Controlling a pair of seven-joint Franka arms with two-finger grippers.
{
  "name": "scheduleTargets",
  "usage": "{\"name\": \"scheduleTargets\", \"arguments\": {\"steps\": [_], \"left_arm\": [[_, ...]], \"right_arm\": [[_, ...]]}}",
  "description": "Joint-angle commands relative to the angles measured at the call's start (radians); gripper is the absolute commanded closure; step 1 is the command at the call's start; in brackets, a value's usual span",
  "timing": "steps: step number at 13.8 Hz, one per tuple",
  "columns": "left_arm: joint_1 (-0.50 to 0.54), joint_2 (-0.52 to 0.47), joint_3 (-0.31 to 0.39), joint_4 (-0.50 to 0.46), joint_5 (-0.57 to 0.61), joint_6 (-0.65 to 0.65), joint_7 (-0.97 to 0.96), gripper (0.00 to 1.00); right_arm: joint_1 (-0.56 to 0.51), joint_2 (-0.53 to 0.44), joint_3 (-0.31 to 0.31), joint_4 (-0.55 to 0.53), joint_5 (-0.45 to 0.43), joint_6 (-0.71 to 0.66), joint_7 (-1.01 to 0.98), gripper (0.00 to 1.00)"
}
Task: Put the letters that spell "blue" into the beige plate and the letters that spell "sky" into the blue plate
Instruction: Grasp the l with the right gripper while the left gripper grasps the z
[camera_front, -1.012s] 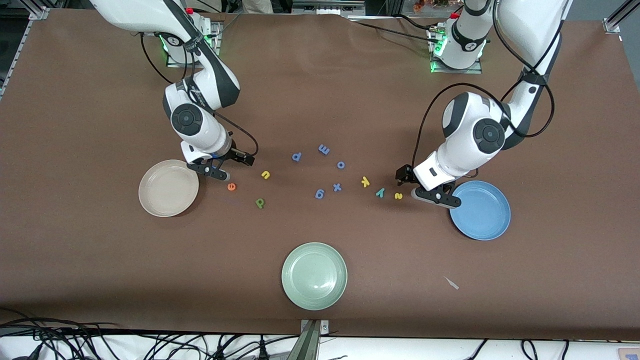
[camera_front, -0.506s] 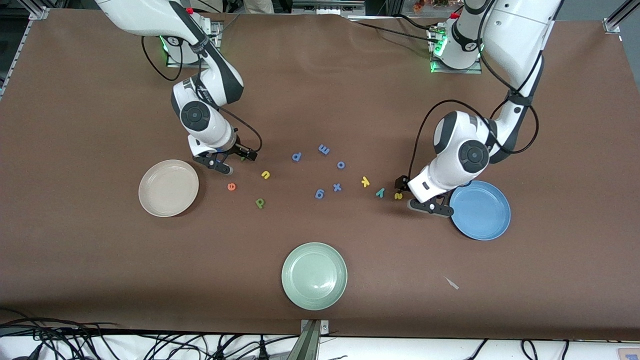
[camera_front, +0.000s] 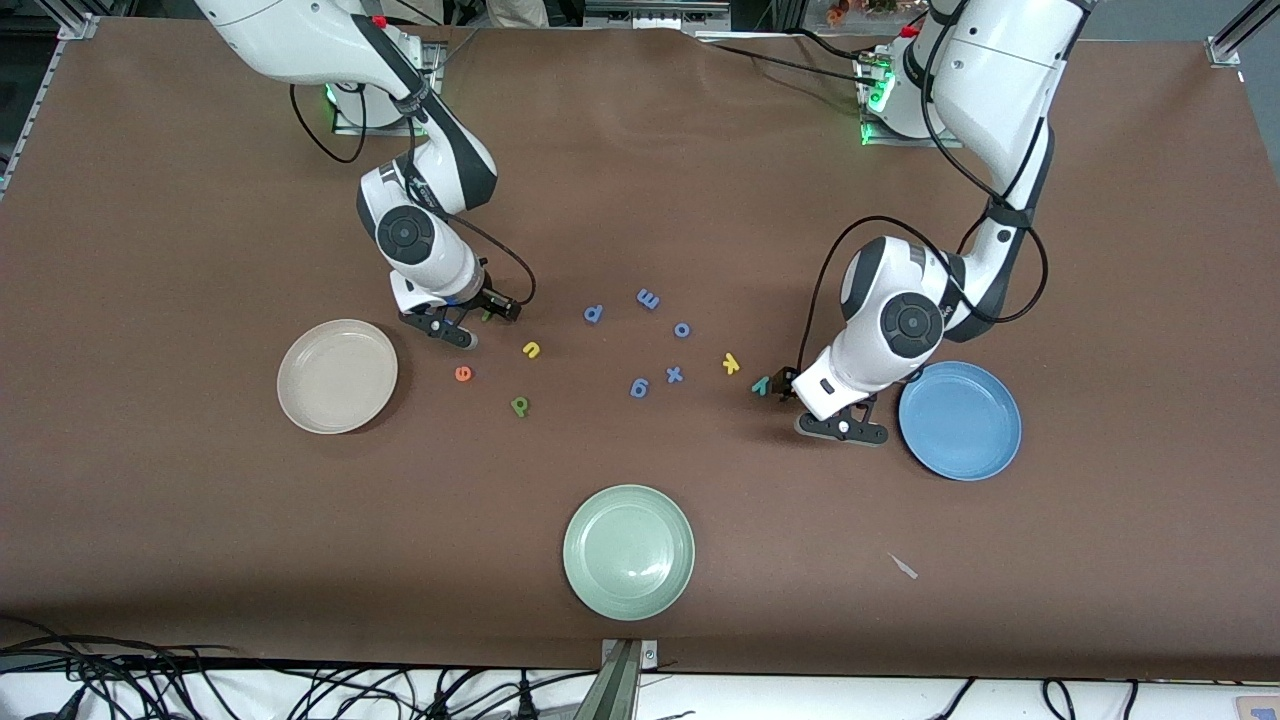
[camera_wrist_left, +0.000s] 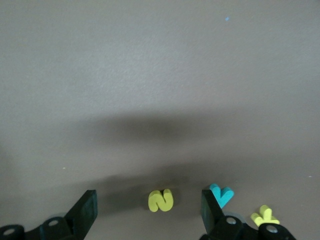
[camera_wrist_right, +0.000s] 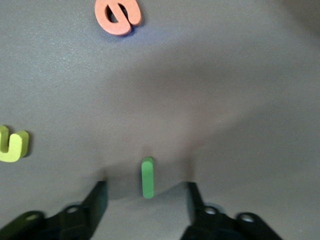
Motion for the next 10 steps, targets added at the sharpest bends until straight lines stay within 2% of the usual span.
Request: {"name": "scheduleTargets", "arguments": {"steps": [1, 6, 7, 9, 10], "left_arm": [[-0.041, 0.041, 0.031, 0.029, -0.027, -0.036, -0.007, 0.1], [-0.052, 0.056, 0.031, 0.031, -0.027, -0.036, -0.034, 0.11], [-0.058, 0.058, 0.031, 0.031, -0.027, -0.036, -0.037, 0.11], [-0.058, 0.065, 0.031, 0.029, -0.024, -0.035, -0.033, 0.18], [-0.058, 0.067, 0.031, 0.029, -0.024, -0.033, -0.033, 0.18]], "right_arm": [[-0.001, 0.002, -0.001, -0.004, 0.006, 0.02, 0.011, 0.62], [-0.004, 0.012, -0.003, -0.003, 0.006, 0.035, 0.011, 0.97], [-0.006, 0.012, -0.003, -0.001, 0.006, 0.033, 0.013, 1.0], [-0.006, 0.008, -0.003, 0.011, 0.008, 0.026, 0.024, 1.0], [-0.006, 0.002, -0.003, 0.028, 0.006, 0.015, 0.018, 1.0]]}}
